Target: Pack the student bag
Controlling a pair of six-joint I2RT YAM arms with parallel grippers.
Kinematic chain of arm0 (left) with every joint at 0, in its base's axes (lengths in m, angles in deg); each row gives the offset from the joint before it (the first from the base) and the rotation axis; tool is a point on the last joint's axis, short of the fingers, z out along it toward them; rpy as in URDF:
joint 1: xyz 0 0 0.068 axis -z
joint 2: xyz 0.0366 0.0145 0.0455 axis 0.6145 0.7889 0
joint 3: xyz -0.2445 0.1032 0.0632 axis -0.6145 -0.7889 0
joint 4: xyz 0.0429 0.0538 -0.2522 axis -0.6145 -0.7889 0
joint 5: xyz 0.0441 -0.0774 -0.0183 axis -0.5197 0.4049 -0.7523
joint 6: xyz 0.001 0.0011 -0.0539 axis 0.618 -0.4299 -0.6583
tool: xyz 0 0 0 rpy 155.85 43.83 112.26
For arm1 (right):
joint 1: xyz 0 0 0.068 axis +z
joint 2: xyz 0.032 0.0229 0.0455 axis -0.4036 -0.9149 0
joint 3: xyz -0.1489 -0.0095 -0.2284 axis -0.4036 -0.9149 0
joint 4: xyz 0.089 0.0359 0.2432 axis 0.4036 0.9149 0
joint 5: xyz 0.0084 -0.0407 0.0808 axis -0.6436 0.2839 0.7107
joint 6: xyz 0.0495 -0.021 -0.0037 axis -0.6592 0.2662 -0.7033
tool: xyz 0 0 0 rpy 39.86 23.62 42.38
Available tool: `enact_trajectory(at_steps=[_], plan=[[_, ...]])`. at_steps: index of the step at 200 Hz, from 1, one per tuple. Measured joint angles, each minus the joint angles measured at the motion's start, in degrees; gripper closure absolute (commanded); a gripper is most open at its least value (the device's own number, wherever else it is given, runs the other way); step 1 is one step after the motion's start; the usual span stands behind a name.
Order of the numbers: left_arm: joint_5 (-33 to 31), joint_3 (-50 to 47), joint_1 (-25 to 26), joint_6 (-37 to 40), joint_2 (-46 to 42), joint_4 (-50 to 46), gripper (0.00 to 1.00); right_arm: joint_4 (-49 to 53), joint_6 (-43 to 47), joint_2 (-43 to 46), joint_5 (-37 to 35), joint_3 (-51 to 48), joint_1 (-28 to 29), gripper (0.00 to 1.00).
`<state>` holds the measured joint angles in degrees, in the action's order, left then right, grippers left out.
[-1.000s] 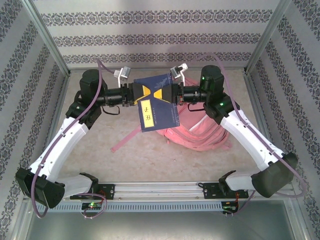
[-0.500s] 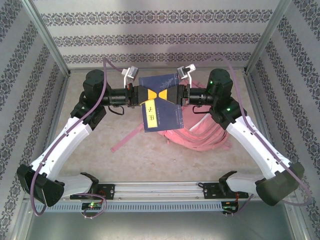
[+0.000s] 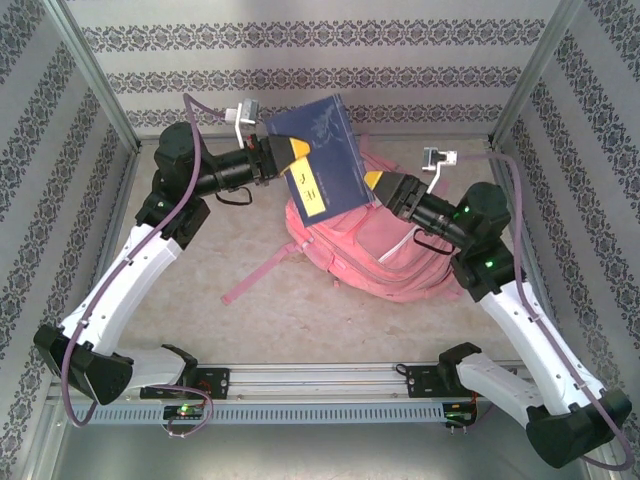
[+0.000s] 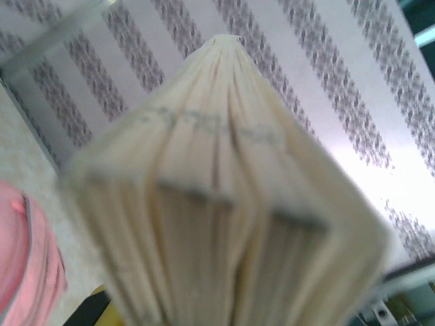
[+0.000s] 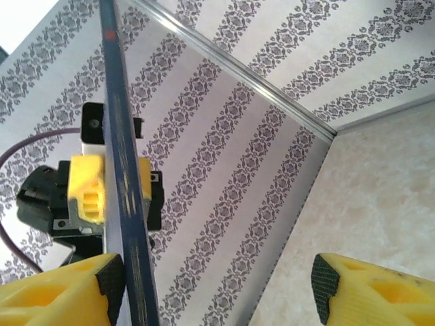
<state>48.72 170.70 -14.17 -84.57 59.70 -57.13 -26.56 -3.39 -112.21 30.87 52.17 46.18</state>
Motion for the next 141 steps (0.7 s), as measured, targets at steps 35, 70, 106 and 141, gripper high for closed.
enact_trajectory(at_steps=[35,70,106,141], plan=[[-12.9,-1.92,2.34,-2.05,0.0,6.82,1.0,-7.89,-1.27,1.86,-11.87,-4.92,9.7,0.15],[-18.01,-3.1,4.44,-6.03,1.46,13.53,1.0,-17.33,-2.14,-1.62,-18.4,-4.11,13.92,0.13],[-19.63,-3.67,5.18,-7.63,2.01,15.13,1.0,-20.85,-3.3,-7.02,-21.27,-0.96,14.27,0.21],[-20.15,-4.57,5.62,-8.11,1.99,16.7,1.0,-24.48,-5.79,-9.81,-22.77,0.39,14.27,0.41]])
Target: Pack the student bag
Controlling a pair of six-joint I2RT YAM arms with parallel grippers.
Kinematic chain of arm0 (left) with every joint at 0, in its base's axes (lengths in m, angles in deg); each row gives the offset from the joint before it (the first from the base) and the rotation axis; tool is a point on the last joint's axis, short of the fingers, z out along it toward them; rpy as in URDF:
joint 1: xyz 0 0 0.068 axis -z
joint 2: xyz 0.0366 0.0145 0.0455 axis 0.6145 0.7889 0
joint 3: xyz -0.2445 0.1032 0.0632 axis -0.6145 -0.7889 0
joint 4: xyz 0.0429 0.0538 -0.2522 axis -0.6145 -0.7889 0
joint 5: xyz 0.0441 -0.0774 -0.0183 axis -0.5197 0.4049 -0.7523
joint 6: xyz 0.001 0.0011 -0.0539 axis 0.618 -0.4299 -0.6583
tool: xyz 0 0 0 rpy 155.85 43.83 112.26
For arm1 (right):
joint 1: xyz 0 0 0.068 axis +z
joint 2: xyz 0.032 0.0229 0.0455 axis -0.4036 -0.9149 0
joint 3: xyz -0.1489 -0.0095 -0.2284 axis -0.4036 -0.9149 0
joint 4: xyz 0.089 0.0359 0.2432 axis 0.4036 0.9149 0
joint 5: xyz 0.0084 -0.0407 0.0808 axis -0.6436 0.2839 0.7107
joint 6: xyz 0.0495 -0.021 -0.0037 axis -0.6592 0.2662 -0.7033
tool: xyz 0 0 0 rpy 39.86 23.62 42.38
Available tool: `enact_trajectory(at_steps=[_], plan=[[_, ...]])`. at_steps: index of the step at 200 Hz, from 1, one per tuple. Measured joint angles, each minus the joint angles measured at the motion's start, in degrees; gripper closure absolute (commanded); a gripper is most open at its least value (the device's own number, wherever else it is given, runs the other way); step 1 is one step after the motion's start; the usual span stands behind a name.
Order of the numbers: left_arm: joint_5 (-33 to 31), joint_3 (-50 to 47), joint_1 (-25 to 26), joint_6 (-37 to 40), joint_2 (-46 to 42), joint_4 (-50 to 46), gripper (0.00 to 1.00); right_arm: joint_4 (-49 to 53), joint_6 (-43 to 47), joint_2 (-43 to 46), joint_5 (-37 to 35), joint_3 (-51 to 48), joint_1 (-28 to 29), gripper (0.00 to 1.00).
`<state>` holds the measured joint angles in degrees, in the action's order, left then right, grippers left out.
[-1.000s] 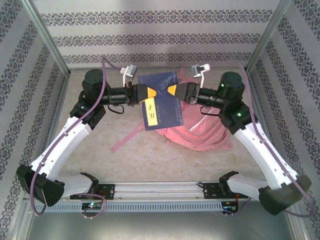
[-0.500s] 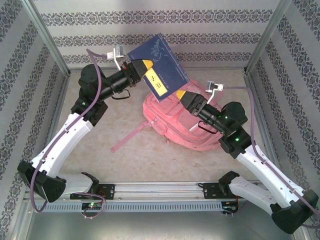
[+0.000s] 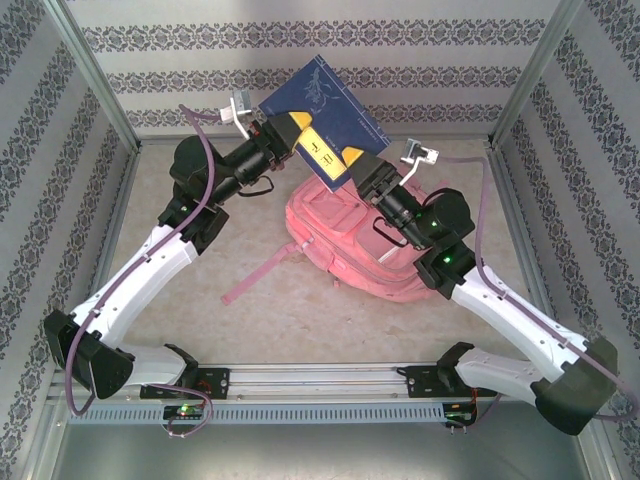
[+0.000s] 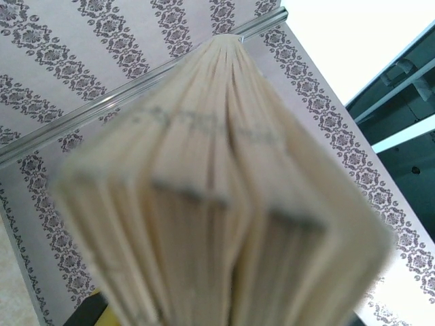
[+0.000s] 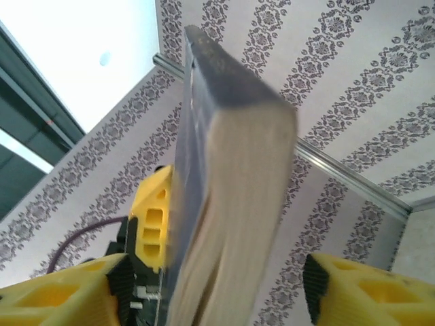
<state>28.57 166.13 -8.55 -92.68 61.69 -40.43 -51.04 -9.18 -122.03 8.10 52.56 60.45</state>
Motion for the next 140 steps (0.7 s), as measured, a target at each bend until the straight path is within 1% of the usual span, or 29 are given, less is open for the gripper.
enact_trajectory(at_steps=[18,33,49,64,66,72,83,86,89,105,112,119,132,140], plan=[[0.0,-0.46,0.7,0.0,0.0,0.0,1.0,-1.33,-0.92,-1.25,-0.61,0.46,0.35,0.5],[-0.04,-0.66,1.18,0.0,0.07,0.0,1.0,-1.77,-1.42,-1.99,-1.14,0.79,0.76,0.59],[-0.9,-1.01,1.57,0.04,0.07,0.0,1.0,-2.54,-2.16,-2.54,-1.44,1.14,1.07,0.75],[-1.68,-1.42,1.68,0.04,0.11,0.0,1.0,-3.15,-2.56,-2.78,-1.64,1.49,1.11,0.94],[-1.77,-1.46,1.68,0.04,0.11,0.02,1.0,-3.23,-2.43,-2.82,-1.62,1.53,1.11,0.95],[-1.95,-1.53,1.66,0.07,0.17,0.02,1.0,-3.34,-2.47,-2.82,-1.68,1.62,1.11,1.0],[-2.16,-1.53,1.68,0.22,0.24,0.0,1.0,-3.26,-2.6,-2.82,-1.86,1.6,1.11,1.0],[-2.27,-1.53,1.68,0.24,0.24,0.0,0.97,-3.28,-2.67,-2.82,-1.9,1.6,1.09,1.0],[-2.32,-1.53,1.68,0.26,0.24,-0.02,0.93,-3.21,-2.62,-2.82,-2.01,1.6,1.09,1.0],[-2.38,-1.55,1.79,0.5,0.26,-0.42,0.62,-2.75,-2.49,-2.4,-2.49,1.38,0.96,1.0],[-2.4,-1.53,1.84,0.92,0.28,-1.03,0.52,-1.79,-2.43,-1.99,-2.56,1.29,0.72,1.0],[-2.36,-1.33,1.88,1.33,0.33,-2.38,0.48,-0.17,-2.21,-1.22,-2.6,1.16,0.04,1.0],[-2.03,0.83,1.92,3.63,1.18,-7.19,0.45,4.57,-1.53,0.81,-2.75,1.09,-2.58,1.0],[-1.4,3.37,2.01,6.32,2.32,-11.32,0.44,9.25,-0.98,2.84,-2.97,1.11,-5.07,1.0]])
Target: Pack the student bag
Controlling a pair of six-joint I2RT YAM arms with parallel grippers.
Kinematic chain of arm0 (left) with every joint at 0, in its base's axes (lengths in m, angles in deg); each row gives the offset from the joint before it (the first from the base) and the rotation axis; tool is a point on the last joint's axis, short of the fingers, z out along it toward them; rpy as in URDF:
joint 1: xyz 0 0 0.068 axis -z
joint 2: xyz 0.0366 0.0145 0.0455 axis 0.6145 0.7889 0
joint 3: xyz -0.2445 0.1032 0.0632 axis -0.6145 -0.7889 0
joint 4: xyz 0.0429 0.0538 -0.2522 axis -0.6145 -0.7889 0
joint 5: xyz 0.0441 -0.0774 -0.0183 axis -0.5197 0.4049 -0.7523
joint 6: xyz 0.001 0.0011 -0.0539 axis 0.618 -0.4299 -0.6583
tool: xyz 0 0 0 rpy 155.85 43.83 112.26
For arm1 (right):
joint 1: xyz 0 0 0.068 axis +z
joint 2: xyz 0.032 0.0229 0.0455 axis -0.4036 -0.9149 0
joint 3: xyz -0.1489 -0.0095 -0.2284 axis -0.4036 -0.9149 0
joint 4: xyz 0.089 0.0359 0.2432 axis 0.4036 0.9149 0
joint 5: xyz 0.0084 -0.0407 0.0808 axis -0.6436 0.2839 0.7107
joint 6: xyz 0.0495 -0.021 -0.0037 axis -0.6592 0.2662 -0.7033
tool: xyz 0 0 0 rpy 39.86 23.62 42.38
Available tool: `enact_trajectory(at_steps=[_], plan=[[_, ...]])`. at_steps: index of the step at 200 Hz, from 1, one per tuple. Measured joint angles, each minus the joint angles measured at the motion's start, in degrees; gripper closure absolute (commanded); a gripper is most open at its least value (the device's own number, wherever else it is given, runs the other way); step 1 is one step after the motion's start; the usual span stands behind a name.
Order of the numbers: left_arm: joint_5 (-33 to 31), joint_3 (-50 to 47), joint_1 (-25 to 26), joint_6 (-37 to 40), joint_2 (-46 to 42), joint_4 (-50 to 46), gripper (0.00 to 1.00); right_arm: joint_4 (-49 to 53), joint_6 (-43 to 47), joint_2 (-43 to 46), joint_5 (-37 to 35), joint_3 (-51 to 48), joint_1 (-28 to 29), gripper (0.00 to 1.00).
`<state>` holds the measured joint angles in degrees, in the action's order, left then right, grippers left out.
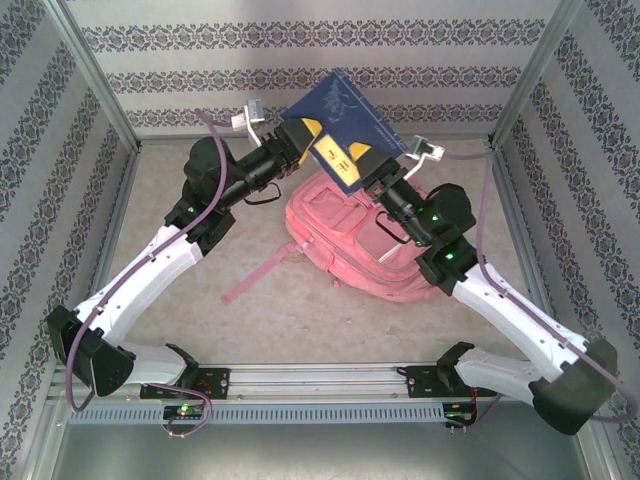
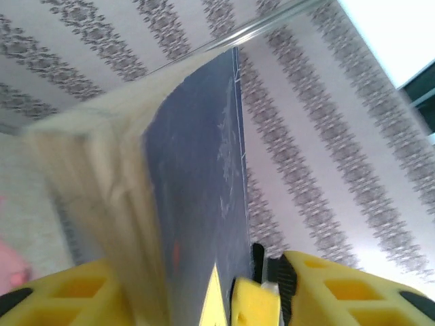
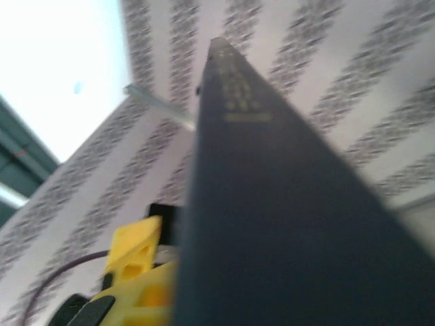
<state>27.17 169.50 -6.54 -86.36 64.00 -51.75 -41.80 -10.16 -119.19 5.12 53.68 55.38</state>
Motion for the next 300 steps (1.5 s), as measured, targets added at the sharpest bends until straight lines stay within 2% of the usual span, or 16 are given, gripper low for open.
enact_trajectory(at_steps=[5,26,58,92,126,180,267,300], plan=[[0.39,1.62,0.02,1.25,0.74,-2.67,0.43,2.62,0.46,1.01,-0.11,0.2,-1.11,1.0],[1.84,10.6,0.13,8.63,5.53,-14.43,0.41,24.72,5.66,6.27,-2.56,5.09,-6.38,1.0],[3.32,24.81,1.88,19.45,17.35,-31.32,0.4,56.0,16.28,10.56,-11.43,17.05,-8.83,1.0],[5.22,39.74,7.48,28.06,35.54,-45.7,0.41,78.62,22.16,14.47,-19.58,21.07,-14.03,1.0],[6.82,49.27,11.91,32.41,49.88,-54.1,0.41,94.33,25.35,14.88,-24.92,21.16,-17.18,1.0],[10.71,56.65,14.01,32.76,58.34,-56.33,0.44,103.62,28.55,16.06,-26.34,21.18,-21.11,1.0],[16.63,57.48,15.15,29.83,61.55,-54.14,0.5,104.19,29.68,17.73,-21.92,17.51,-23.08,1.0],[18.45,57.22,15.26,28.35,62.27,-52.52,0.63,103.23,29.68,18.47,-20.46,15.47,-23.23,1.0]])
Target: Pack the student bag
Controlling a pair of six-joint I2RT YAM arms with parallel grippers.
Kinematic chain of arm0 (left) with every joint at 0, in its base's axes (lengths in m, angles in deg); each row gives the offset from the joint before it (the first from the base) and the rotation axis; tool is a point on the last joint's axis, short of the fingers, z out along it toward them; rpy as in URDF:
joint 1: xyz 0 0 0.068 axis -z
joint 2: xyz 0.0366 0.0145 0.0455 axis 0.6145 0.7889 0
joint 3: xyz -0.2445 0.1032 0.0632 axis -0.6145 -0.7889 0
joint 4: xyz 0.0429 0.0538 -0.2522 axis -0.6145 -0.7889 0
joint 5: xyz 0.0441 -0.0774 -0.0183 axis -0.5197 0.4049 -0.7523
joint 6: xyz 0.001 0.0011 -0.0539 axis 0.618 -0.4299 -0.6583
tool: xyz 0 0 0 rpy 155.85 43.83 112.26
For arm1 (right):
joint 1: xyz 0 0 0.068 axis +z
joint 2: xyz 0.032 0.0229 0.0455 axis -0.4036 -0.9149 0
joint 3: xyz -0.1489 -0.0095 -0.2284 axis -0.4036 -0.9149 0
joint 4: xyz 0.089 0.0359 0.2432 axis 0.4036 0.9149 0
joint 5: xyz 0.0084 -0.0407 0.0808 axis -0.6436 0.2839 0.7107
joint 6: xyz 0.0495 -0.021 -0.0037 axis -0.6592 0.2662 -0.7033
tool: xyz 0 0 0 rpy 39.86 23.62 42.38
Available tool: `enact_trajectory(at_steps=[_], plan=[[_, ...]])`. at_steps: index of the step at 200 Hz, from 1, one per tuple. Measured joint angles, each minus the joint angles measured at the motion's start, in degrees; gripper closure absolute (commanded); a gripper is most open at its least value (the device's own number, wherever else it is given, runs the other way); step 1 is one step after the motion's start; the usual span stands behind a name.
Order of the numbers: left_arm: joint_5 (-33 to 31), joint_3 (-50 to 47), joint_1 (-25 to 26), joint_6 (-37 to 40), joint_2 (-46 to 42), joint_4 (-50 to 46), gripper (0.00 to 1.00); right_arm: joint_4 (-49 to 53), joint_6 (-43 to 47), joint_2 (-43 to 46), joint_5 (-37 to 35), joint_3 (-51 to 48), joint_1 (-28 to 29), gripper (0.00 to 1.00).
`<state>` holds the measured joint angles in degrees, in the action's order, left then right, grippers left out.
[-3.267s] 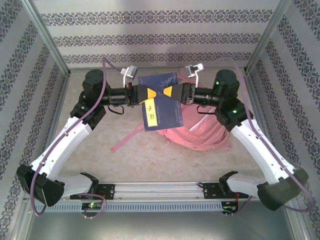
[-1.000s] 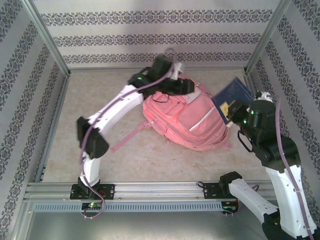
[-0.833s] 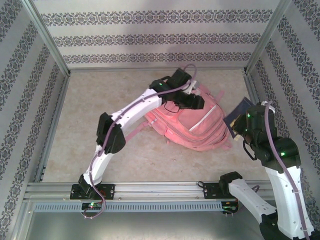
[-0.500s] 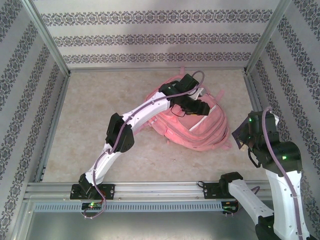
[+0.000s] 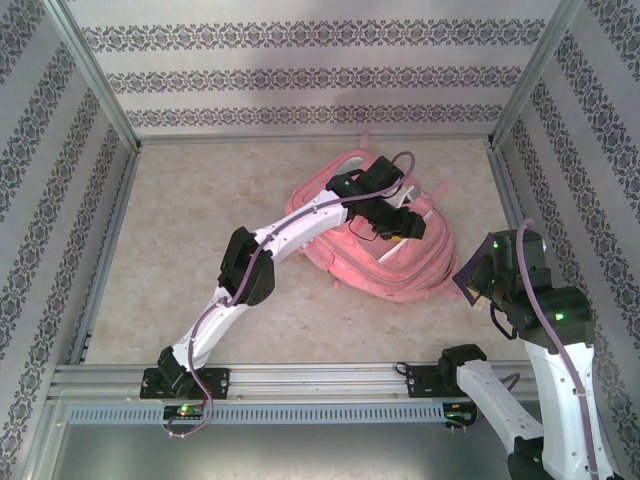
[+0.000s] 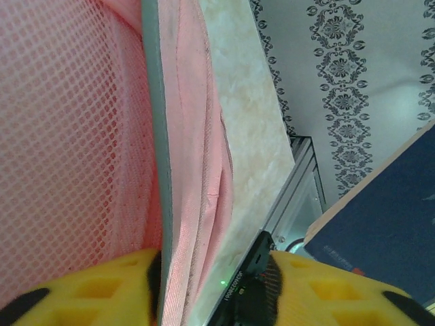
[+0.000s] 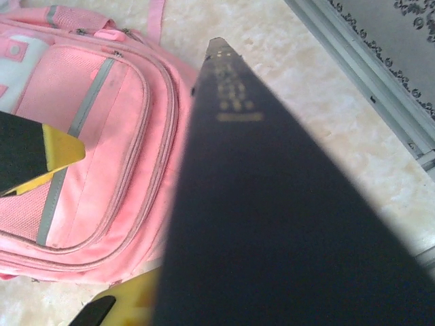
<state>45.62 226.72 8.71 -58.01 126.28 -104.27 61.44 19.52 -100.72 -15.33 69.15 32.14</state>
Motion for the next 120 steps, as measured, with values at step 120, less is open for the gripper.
enact_trajectory(at_steps=[120], plan=[[-11.04,5.01,0.39,2.21,-0.09,-5.42,1.0,-1.14,1.36,2.08,2.34,2.34,-1.11,1.0]])
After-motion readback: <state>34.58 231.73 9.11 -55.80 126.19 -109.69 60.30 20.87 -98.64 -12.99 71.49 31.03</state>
